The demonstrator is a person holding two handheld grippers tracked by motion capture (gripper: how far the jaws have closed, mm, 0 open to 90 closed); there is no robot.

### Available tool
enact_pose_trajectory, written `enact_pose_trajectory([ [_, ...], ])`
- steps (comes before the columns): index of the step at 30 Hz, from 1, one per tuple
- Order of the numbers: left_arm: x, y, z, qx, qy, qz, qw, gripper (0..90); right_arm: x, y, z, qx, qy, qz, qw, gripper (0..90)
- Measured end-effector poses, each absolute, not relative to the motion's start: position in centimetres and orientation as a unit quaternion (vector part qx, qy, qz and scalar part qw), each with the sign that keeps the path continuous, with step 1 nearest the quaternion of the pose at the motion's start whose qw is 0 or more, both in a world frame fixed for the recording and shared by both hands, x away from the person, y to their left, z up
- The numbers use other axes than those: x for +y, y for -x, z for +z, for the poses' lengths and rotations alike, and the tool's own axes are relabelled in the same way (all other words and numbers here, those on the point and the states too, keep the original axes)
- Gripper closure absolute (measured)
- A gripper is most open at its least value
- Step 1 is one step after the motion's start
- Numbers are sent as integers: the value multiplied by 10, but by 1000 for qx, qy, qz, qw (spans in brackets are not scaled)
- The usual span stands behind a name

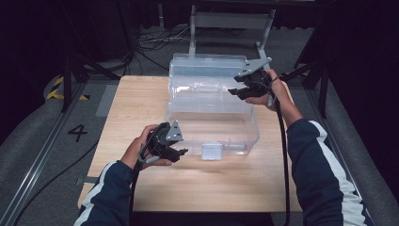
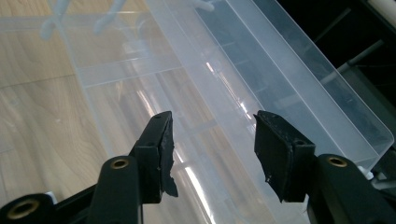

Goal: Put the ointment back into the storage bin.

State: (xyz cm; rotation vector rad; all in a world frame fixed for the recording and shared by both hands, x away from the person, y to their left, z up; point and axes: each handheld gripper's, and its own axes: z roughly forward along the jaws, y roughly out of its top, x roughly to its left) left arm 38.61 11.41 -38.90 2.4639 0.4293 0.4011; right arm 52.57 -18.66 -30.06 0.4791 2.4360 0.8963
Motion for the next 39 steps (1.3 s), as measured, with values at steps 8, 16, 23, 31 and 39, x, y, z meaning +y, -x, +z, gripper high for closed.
enact_pose_trajectory([
  [8,98,-402,-394,142,-946,120,266,493,-176,-545,-306,905,-184,299,239,499],
  [16,79,-407,-401,115,-963,113,214,584,-167,-563,-319,922,-184,255,227,551],
  [23,77,-411,-406,134,-963,109,207,700,-168,-569,-318,919,-195,271,209,653],
  [31,76,-413,-409,139,-962,110,208,744,-160,-569,-316,929,-176,248,211,693],
  [39,76,-413,-410,143,-960,107,213,740,-147,-565,-312,943,-145,195,229,758],
])
